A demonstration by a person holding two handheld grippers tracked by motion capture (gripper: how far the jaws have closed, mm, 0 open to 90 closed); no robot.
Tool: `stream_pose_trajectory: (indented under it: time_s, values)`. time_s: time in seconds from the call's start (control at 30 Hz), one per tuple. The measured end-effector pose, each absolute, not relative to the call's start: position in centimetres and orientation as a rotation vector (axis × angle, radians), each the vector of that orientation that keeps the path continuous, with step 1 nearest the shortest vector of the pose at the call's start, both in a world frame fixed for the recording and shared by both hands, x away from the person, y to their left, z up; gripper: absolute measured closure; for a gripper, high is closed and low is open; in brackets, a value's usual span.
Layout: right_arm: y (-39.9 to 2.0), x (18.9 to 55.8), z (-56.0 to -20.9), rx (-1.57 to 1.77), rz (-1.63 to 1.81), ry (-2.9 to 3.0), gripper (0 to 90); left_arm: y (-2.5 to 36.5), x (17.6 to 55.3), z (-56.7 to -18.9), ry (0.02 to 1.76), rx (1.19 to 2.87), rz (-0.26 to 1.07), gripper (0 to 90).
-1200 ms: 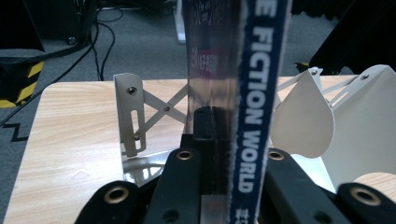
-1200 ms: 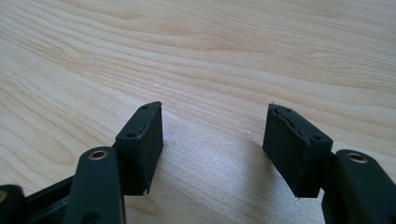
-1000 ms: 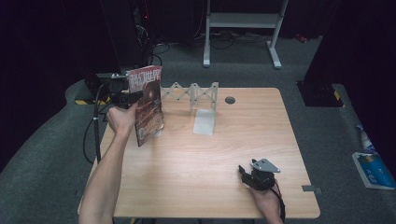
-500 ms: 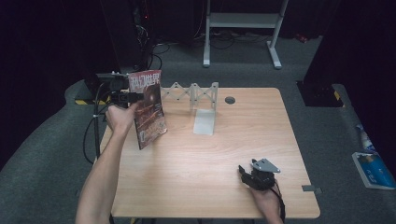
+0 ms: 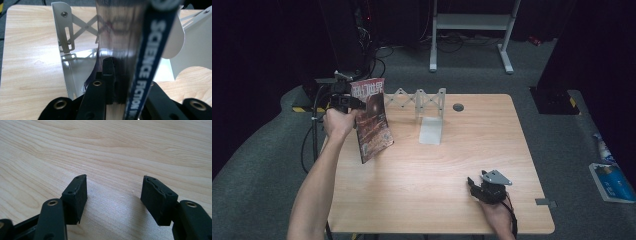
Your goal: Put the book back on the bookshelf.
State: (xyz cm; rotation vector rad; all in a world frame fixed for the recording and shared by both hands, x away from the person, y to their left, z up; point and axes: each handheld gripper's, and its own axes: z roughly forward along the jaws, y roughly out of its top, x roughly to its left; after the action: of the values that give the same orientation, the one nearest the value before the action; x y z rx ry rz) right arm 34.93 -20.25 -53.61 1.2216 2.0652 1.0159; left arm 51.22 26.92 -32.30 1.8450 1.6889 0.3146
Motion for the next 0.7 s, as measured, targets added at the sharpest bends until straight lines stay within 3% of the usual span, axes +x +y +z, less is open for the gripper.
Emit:
stream_pose_trajectory:
  time_s: [0.3, 0.7]
  values:
    - [-20.2, 34.9, -53.6, 1.222, 1.014, 2.065, 37.9, 27.3, 51.4, -31.8, 1.742, 1.864, 0.239, 81.5]
    - [-20.2, 34.9, -53.6, 1.21, 1.008, 2.064, 37.8, 27.0, 50.4, -31.2, 1.675, 1.856, 0.286, 83.5]
